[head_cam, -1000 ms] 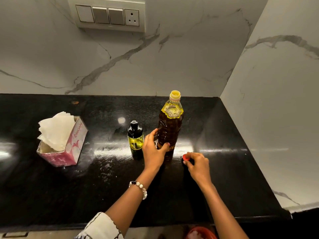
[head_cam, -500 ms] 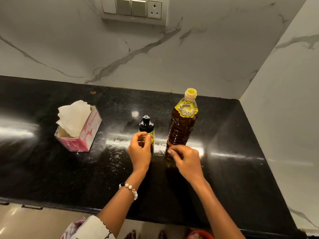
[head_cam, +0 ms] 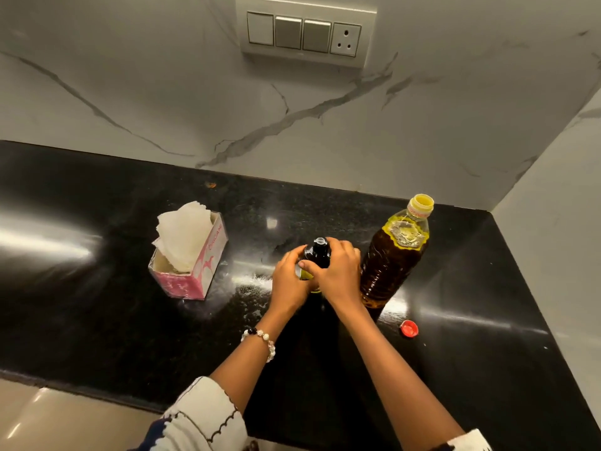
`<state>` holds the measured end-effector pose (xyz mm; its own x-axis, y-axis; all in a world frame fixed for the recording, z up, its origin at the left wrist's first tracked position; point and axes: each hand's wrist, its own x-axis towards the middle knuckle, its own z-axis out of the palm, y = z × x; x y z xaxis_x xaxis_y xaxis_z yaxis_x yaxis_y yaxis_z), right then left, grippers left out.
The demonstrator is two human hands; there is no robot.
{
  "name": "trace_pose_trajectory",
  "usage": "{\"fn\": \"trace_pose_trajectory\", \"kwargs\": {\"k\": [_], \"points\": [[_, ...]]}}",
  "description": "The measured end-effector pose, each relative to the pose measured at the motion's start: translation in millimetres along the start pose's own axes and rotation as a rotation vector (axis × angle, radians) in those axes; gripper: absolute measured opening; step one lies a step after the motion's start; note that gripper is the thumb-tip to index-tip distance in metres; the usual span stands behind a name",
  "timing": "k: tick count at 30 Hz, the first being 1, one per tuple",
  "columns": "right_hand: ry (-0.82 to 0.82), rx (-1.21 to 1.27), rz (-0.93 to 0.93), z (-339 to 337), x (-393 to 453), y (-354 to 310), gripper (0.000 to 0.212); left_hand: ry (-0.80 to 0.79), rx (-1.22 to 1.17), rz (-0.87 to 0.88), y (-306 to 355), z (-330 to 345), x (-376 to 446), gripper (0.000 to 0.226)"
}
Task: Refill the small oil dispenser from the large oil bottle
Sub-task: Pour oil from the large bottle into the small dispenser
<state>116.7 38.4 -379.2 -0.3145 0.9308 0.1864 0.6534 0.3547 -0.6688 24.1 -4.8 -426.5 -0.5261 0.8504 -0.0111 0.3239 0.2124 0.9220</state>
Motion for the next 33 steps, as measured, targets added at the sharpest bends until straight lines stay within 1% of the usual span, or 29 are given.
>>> {"fn": "trace_pose_trajectory", "kwargs": {"k": [3, 6, 10, 12, 14, 16, 18, 20, 22, 24, 26, 29, 31, 33], "points": [[0.031, -0.011, 0.004, 2.7, 3.5, 1.8, 0.061, -0.008, -0.028, -0.001, -3.4, 0.9, 2.6, 0.066], [0.055, -0.015, -0.011, 5.4, 5.8, 2.6, 0.060, -0.001, -0.010, 0.025, -8.9, 0.2, 7.7, 0.076], [0.031, 0.019, -0.029, 1.8, 6.8, 0.2, 0.058, 0.014, 0.033, 0.071, -9.5, 0.1, 11.0, 0.075], [-0.016, 0.058, -0.033, -3.5, 8.7, 0.0, 0.057, 0.014, 0.075, 0.091, -10.0, -0.9, 12.1, 0.075], [-0.108, 0.133, -0.012, -7.9, 12.5, 4.9, 0.060, 0.014, 0.120, 0.112, -11.6, -2.3, 13.3, 0.078], [-0.231, 0.229, 0.045, -12.1, 16.7, 9.7, 0.072, -0.001, 0.148, 0.114, -9.3, -3.7, 12.9, 0.078], [-0.284, 0.247, 0.059, -12.4, 17.7, 10.8, 0.086, -0.009, 0.172, 0.109, -7.4, -3.7, 13.2, 0.076], [-0.217, 0.196, 0.015, -9.1, 16.6, 8.4, 0.087, 0.002, 0.187, 0.108, -8.5, -3.0, 14.0, 0.073], [-0.132, 0.157, -0.040, -5.9, 13.6, 3.4, 0.080, 0.014, 0.179, 0.093, -9.7, -3.0, 14.0, 0.073], [-0.090, 0.145, -0.068, -4.2, 12.2, 0.1, 0.072, 0.016, 0.172, 0.072, -9.1, -3.2, 12.7, 0.077], [-0.130, 0.158, -0.051, -6.0, 13.8, -1.0, 0.071, 0.018, 0.179, 0.065, -8.1, -4.2, 11.5, 0.080], [-0.263, 0.220, -0.020, -11.1, 17.7, -1.9, 0.084, 0.018, 0.186, 0.066, -9.8, -4.9, 12.3, 0.084], [-0.253, 0.204, -0.029, -11.4, 18.7, -2.3, 0.090, 0.012, 0.198, 0.061, -10.3, -4.8, 13.5, 0.079], [-0.178, 0.143, -0.036, -9.1, 18.7, -3.6, 0.086, 0.021, 0.214, 0.064, -10.8, -4.1, 14.3, 0.076]]}}
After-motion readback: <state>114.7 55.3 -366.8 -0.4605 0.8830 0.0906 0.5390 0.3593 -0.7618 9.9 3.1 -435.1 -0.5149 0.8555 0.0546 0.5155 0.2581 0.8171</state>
